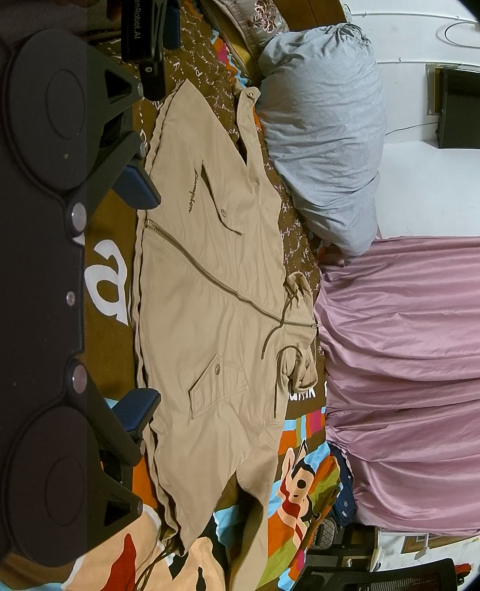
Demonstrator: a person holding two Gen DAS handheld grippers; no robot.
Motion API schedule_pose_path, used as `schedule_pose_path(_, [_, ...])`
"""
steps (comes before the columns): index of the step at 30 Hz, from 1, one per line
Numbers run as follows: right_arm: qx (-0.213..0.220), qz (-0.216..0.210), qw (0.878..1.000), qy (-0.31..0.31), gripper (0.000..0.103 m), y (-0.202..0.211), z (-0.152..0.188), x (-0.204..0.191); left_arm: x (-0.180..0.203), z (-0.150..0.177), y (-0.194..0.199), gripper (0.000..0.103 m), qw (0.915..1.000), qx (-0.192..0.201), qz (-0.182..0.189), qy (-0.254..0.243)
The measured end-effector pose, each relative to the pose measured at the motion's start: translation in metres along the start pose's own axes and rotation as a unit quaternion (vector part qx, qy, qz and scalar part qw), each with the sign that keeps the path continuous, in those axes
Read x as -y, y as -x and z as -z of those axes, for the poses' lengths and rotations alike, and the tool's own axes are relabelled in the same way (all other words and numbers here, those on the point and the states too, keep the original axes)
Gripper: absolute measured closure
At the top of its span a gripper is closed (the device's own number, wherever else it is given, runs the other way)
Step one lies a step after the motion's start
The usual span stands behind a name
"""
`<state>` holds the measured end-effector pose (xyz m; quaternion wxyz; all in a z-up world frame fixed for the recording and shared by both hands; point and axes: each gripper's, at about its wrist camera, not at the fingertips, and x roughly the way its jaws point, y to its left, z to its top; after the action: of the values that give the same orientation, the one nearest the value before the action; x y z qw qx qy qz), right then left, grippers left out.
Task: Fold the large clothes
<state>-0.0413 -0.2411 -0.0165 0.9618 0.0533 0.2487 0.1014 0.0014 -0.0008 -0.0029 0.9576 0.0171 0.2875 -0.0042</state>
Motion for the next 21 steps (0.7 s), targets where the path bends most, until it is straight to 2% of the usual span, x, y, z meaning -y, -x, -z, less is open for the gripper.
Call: schedule_pose_path(21, [-0.001,0.005,1.000,-0.001,0.001,-0.0006,-0.0015,0.0015,0.0009,0.0065,-0.0053,0.001,0.9999,-0.010,0.003,-0.002])
